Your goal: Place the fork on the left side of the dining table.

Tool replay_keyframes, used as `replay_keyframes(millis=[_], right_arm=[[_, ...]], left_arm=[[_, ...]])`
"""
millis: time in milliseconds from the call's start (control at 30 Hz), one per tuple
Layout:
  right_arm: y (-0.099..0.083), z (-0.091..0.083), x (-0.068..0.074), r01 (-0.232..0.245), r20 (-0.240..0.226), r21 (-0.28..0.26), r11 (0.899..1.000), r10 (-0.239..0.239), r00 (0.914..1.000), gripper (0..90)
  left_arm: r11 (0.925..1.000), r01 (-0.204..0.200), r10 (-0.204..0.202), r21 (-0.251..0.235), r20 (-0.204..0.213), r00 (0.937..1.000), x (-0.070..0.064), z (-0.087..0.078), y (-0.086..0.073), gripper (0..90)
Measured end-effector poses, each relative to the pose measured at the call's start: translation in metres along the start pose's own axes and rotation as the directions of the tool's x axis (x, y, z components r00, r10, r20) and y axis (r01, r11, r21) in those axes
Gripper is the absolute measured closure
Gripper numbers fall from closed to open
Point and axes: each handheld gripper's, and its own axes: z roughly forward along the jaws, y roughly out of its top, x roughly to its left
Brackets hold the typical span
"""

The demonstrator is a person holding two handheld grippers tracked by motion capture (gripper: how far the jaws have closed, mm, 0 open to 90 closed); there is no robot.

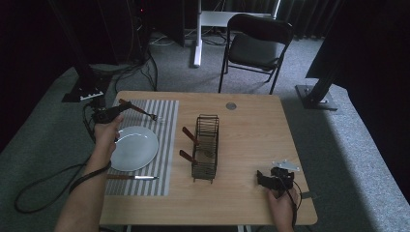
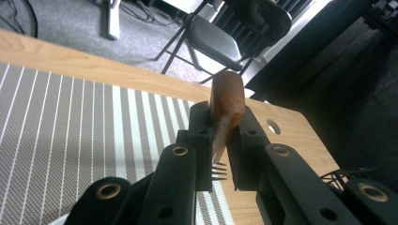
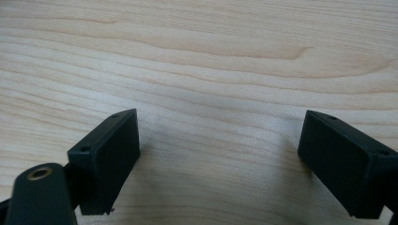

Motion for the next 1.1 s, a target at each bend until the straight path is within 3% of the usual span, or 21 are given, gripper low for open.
replay_keyframes(millis=[267, 567, 833, 900, 1000, 1100], right_arm=[[0.000, 0.000, 0.000, 0.001, 0.000, 0.000, 1.000, -0.001, 1.0000, 12.6], [0.000, 0.000, 0.000, -0.001, 0.001, 0.000, 1.000, 0.001, 1.0000, 12.7], [0.000, 0.000, 0.000, 0.000, 0.001, 0.000, 1.000, 0.000, 1.0000, 12.7], [-0.001, -0.001, 0.001, -0.001, 0.001, 0.000, 1.000, 0.001, 1.0000, 12.6], [-0.001, -0.001, 0.001, -0.003, 0.001, 0.001, 1.000, 0.003, 1.0000, 12.7], [-0.001, -0.001, 0.001, -0.003, 0.001, 0.000, 1.000, 0.003, 1.0000, 12.7]], left_arm=[[0.9985, 0.054, -0.054, 0.001, -0.021, 0.9983, 0.019, 0.012, -0.011, 80.9], [0.9921, 0.125, -0.125, -0.005, -0.012, 0.9921, 0.036, 0.022, -0.023, 80.8], [0.9889, 0.145, -0.146, -0.032, -0.036, 0.9886, 0.047, 0.022, -0.029, 80.7], [0.9933, 0.111, -0.113, -0.032, -0.056, 0.9920, 0.045, 0.023, -0.030, 79.8], [0.9949, 0.100, -0.098, 0.018, -0.080, 0.9920, 0.045, 0.027, -0.030, 73.0], [0.9957, 0.091, -0.089, 0.019, -0.091, 0.9919, 0.045, 0.030, -0.032, 62.1]])
